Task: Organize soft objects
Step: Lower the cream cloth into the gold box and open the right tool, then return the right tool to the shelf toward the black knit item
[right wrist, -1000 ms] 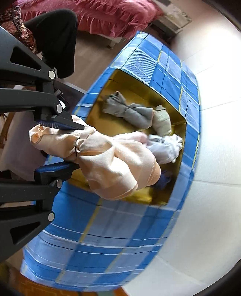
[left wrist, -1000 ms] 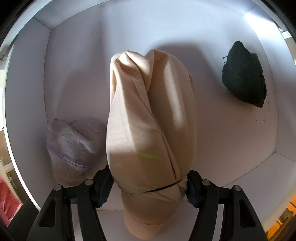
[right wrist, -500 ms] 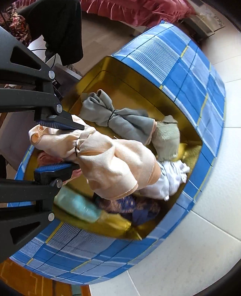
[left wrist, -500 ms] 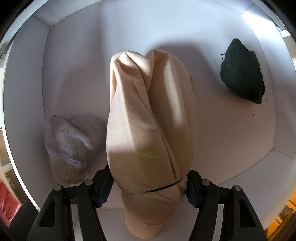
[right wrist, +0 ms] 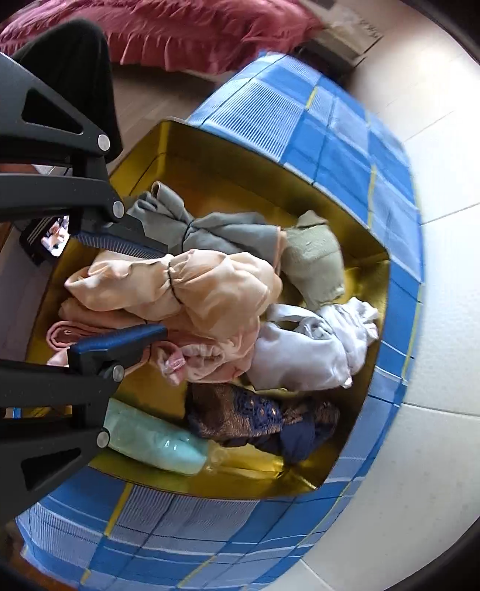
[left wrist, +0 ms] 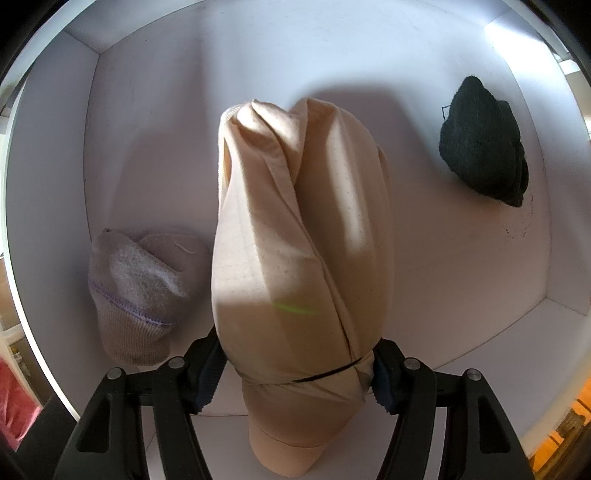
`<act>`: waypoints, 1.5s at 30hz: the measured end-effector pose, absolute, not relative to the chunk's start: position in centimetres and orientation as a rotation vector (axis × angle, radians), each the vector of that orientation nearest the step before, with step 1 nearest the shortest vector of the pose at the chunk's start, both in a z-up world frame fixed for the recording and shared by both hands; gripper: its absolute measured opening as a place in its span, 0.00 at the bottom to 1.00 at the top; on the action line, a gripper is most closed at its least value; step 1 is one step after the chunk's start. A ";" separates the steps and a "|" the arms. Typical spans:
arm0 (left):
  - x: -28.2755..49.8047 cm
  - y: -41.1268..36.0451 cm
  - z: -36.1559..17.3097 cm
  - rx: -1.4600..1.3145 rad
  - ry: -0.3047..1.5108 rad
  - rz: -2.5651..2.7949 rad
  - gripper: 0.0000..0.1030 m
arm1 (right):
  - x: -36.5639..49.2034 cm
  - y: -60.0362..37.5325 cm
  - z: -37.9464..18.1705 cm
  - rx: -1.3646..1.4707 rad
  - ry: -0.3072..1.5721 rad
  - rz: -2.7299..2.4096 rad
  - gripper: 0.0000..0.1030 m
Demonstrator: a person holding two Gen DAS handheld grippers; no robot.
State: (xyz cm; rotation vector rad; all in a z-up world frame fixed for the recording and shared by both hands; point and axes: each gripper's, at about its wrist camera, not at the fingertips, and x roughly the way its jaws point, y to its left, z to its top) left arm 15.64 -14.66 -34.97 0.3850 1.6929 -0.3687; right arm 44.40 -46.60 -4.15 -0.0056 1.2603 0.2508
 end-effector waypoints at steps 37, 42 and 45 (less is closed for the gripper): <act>15.4 -15.2 -35.2 0.398 1.691 -0.350 0.66 | 32.9 -53.6 -3.7 0.153 0.993 0.285 0.30; 15.3 -14.2 -35.3 0.380 1.689 -0.344 0.64 | 27.4 -53.1 -6.2 0.083 0.965 0.315 0.32; 15.1 -14.1 -35.3 0.385 1.687 -0.343 0.64 | 24.6 -52.1 -10.5 0.007 1.043 0.330 0.33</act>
